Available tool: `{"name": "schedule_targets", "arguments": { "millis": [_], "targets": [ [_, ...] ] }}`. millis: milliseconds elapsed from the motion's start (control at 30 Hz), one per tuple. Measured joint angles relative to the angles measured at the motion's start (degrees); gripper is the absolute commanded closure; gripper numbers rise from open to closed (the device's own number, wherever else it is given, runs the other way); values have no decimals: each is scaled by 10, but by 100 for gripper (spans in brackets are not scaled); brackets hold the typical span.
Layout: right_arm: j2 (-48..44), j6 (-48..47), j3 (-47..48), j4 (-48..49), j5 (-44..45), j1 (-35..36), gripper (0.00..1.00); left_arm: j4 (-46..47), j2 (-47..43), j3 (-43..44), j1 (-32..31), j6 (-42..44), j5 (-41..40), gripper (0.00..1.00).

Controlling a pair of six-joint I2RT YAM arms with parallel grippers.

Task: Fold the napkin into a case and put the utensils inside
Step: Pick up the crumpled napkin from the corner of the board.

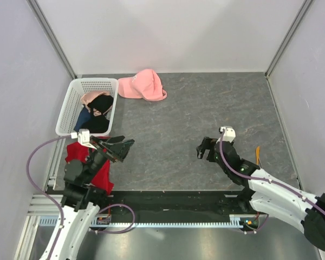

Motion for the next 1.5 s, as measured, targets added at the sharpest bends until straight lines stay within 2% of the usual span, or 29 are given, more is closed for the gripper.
{"name": "schedule_targets", "arguments": {
  "millis": [100, 233, 400, 633, 733, 933, 1133, 1367, 1400, 1500],
  "targets": [
    [62, -17, 42, -2, -7, 0, 2, -124, 56, 122, 0, 10, -23, 0],
    [139, -49, 94, 31, -55, 0, 2, -202, 69, 202, 1, 23, -33, 0],
    [256, -60, 139, 134, -143, 31, 2, -287, 81, 224, 1, 32, -33, 1],
    [484, -33, 253, 283, -203, 140, 7, -388, 113, 240, 1, 33, -60, 5],
    [552, -18, 288, 336, -216, 173, 9, -419, 113, 246, 1, 33, -76, 7],
    [673, -1, 386, 395, -208, 212, 14, -444, 110, 248, 1, 30, -85, 9],
    [764, 2, 480, 435, -176, 224, 28, -470, 94, 256, 1, 29, -101, 9],
    [847, 16, 597, 449, -158, 229, 28, -495, 90, 278, 1, 29, -117, 10],
    [860, 17, 617, 448, -155, 232, 31, -499, 90, 282, 1, 29, -120, 10],
    [890, 17, 668, 442, -152, 240, 75, -506, 90, 289, 1, 29, -125, 10]
  ]
}}
